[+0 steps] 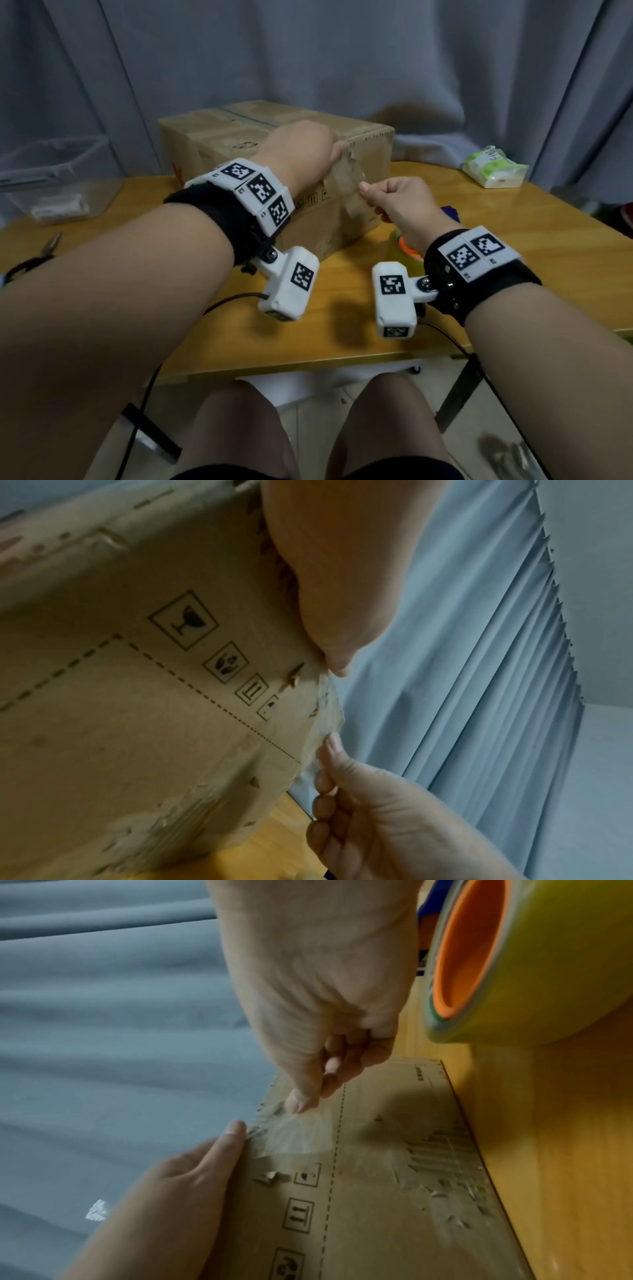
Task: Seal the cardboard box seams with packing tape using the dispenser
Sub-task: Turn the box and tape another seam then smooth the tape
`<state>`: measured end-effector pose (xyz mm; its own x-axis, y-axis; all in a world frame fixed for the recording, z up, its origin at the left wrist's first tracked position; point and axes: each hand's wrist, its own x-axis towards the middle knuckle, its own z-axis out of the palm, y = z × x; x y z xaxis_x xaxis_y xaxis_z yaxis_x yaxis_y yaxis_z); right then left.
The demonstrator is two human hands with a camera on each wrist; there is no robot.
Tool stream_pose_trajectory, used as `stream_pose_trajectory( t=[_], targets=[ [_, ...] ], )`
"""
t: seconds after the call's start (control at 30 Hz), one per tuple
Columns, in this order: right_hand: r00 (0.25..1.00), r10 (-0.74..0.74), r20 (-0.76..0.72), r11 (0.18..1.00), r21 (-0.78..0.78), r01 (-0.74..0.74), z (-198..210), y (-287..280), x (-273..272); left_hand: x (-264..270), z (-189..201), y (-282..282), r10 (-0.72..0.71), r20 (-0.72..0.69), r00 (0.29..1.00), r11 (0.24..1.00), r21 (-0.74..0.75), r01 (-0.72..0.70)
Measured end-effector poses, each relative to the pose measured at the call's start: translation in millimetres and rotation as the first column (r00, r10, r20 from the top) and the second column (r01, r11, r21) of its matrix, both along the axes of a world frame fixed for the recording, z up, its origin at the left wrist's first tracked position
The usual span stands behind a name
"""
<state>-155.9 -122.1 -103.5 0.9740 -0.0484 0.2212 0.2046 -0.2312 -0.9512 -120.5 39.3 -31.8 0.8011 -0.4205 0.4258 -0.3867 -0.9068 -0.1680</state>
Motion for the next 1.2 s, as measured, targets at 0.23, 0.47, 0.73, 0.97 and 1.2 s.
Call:
stream_pose_trajectory(
  t=[0.23,0.47,0.73,0.97,1.2],
  targets=[
    [0.996,0.021,-0.084,0.999,0.026,-0.019,-4.8,13.0,7.8,-11.4,-0.1,-7.5,0.090,0.071,0.993,0.992,0.082,-0.096],
    [0.994,-0.012,-0.108,0.964,-0.264,-0.017,-3.0,2.0,17.8,-23.1,-9.7,-20.3,0.160,0.156,0.975,0.969,0.165,-0.186],
    [0.919,0.084,0.385,0.725,-0.656,0.209,40.7,-8.3,34.2,-22.7,-53.2,-39.7,0.334,0.399,0.854,0.823,0.318,-0.471],
    [0.955,0.203,0.217,0.612,-0.789,0.049,37.8,-9.0,51.7,-26.4,0.5,-15.3,0.174,0.155,0.972,0.955,0.215,-0.205],
    [0.927,0.209,0.312,0.689,-0.720,0.086,29.2,-5.4,66.5,-29.8,-43.8,-26.2,0.292,0.313,0.904,0.900,0.231,-0.370]
  ],
)
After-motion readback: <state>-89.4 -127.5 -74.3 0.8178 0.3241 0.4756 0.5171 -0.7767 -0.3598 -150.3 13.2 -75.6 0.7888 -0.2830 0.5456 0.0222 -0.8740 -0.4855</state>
